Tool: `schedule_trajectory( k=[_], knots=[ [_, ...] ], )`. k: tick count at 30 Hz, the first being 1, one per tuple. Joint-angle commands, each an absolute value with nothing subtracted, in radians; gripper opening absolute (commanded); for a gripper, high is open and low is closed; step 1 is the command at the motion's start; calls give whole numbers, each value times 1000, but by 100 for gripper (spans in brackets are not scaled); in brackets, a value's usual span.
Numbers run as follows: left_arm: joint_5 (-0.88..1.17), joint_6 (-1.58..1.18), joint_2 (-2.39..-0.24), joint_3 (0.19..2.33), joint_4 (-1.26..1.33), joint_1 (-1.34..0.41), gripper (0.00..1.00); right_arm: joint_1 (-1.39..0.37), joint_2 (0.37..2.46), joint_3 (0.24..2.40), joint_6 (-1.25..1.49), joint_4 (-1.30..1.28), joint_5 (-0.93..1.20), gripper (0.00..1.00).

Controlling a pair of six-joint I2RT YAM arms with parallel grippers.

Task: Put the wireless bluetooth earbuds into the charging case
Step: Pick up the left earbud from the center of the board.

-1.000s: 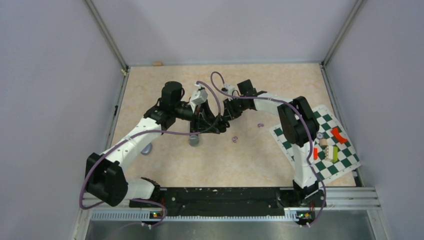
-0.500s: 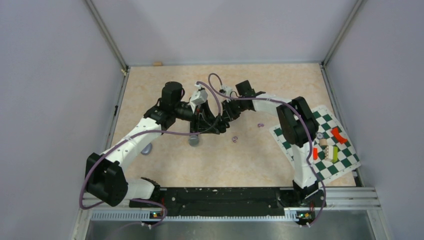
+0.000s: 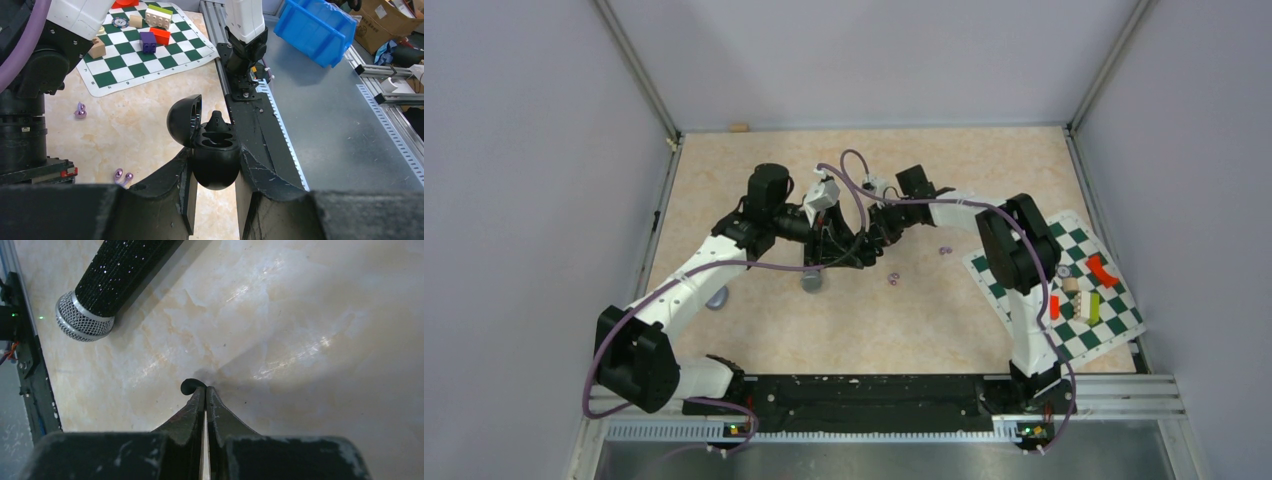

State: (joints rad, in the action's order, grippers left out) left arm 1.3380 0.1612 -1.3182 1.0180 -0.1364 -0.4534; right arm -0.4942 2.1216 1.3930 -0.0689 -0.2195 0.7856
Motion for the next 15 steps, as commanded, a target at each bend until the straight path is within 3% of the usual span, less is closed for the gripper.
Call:
schedule_trajectory(
  k=[1,7,15],
  knots=[
    [1350,185,-1302,1049,-120,-454,3,-492,2053,1380,-42,-166,883,0],
    [1347,186,-1304,1048,-120,-454,3,-459,1952,1332,-8,-79,869,0],
    [1273,159,-1314,1051,-93,-453,1,-440,1663,1177,-26,75,607,0]
  ],
)
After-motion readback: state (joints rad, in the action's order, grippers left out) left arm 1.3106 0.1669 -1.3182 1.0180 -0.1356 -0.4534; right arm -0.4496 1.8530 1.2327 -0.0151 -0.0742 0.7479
